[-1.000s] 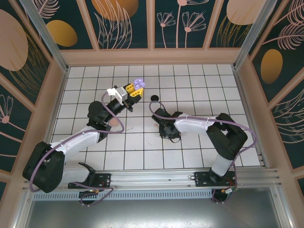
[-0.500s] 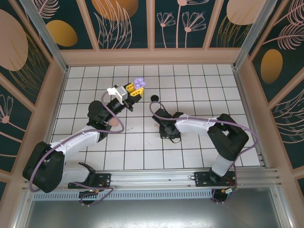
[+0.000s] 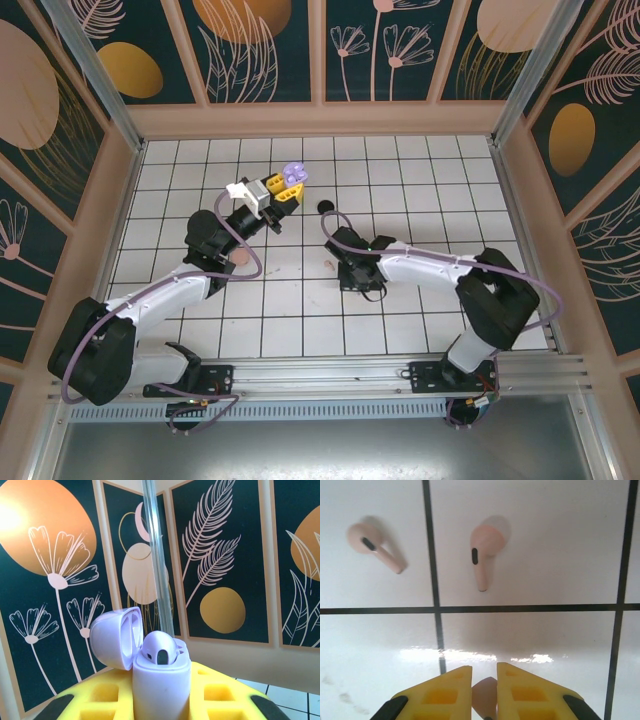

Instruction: Insert the wireless bluetooth earbuds into the charging case

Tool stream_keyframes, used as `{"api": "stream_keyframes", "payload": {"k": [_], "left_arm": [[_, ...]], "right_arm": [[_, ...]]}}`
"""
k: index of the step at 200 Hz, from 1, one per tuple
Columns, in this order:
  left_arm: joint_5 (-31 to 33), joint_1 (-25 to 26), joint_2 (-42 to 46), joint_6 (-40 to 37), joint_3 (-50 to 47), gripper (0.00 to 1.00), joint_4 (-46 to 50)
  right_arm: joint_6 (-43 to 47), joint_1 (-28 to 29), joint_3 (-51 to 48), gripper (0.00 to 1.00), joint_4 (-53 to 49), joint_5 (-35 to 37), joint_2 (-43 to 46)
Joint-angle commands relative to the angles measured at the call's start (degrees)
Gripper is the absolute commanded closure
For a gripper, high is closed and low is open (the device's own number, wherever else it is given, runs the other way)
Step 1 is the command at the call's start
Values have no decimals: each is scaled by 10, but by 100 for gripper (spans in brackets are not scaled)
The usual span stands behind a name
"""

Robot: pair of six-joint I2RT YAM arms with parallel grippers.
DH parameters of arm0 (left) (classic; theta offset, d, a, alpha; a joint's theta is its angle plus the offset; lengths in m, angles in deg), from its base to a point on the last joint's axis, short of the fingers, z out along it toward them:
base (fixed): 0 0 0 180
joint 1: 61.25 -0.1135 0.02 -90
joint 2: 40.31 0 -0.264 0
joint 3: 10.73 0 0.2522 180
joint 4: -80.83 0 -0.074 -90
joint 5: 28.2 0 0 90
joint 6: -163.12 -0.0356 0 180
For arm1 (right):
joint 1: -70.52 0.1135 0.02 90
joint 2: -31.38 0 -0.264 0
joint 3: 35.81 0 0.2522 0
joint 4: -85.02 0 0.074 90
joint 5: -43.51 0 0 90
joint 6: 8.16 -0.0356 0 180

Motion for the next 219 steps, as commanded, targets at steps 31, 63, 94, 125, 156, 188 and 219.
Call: {"api": "stream_keyframes", "payload": {"k": [31, 63, 94, 125, 156, 188, 219], "left_arm": [[-2, 4, -6, -5, 20, 100, 2], [-1, 4, -9, -17, 22, 100, 9], [-3, 4, -16, -35, 26, 100, 9], [-3, 4, -23, -54, 31, 100, 14], [-10, 5, -38, -57, 44, 100, 20], [-17, 8, -52, -54, 51, 100, 7], [-19, 15, -68, -46, 63, 100, -1]], "right_arm": [[-20, -18, 27, 85, -5, -4, 89], [-2, -42, 78, 85, -8, -6, 134], [35, -70, 159, 85, -16, -10, 150], [72, -89, 250, 85, -17, -14, 145], [102, -97, 342, 84, -9, -20, 128], [121, -98, 414, 84, 13, -37, 108], [123, -98, 432, 84, 54, -52, 98]]}}
